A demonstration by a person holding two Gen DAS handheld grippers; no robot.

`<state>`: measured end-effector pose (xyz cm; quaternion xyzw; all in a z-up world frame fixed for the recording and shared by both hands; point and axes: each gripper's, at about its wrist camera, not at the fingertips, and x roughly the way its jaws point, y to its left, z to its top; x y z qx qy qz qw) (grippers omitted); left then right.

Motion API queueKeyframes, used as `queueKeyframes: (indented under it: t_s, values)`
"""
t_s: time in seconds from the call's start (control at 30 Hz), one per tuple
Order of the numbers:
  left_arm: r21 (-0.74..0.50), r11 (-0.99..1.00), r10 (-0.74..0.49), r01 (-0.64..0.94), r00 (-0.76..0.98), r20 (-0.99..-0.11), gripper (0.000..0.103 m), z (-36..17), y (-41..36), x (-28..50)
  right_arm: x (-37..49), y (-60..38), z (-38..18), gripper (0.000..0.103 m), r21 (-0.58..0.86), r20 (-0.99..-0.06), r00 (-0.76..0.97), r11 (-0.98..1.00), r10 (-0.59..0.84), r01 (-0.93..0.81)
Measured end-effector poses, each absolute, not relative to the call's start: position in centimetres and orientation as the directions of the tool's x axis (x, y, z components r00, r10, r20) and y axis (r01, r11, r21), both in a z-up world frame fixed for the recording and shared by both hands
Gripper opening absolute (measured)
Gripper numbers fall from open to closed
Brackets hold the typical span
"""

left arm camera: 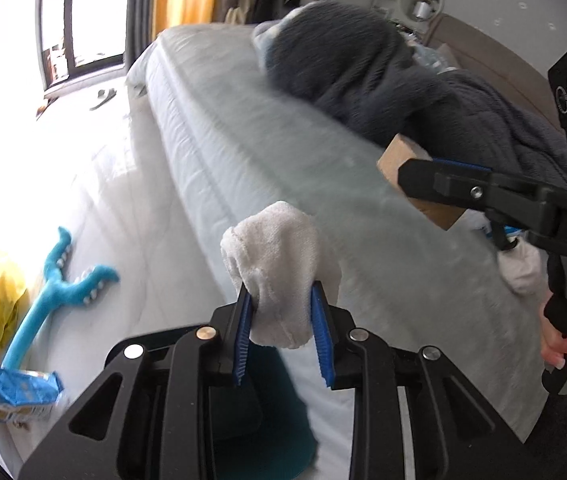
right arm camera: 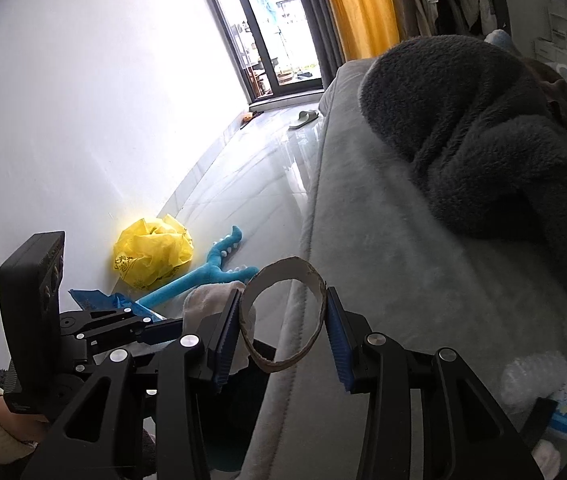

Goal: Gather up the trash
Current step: 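Grasp the white sock with the left tool while the right tool holds the tape roll, then carry both items over the teal bin and open both tools to drop them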

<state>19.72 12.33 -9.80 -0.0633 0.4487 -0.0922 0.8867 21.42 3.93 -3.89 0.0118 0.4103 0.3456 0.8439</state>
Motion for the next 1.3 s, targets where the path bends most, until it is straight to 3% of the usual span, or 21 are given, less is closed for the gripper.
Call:
queueKeyframes:
  t_s: [0.33,0.83,0.93,1.0,1.3]
  values:
    - [-0.206,0.978,-0.191,0.019,0.465,-0.865,0.031,-13.6,16.5,18.3,19.9,9.4,-6.7,0.042,0.317,-0.731,0.332,0.729,0.595,-0.607]
    - [-0.296,0.948,-0.258,-0.118,0.262,-0.93,0.034,-19.7,21.5,16.6,18.7,15.7,-11.0,0.042,0.359,-0.788,0.199,0.698,0.582,-0.62]
    - [-0.31,0.942,-0.274,-0.132,0.235,-0.933,0.04,-20.2,22.1,16.2,18.6,16.6,-12.1,0.042,0.369,-0.798,0.173,0.695,0.578,-0.618]
    - [-0.321,0.936,-0.285,-0.141,0.228,-0.931,0.051,-20.3,22.4,16.0,18.6,17.0,-13.0,0.042,0.372,-0.809,0.157,0.699,0.567,-0.611]
    - [-0.254,0.953,-0.195,-0.166,0.305,-0.932,0.069,-18.1,25.2,14.8,18.5,18.5,-16.8,0.042,0.348,-0.861,0.108,0.73,0.498,-0.588]
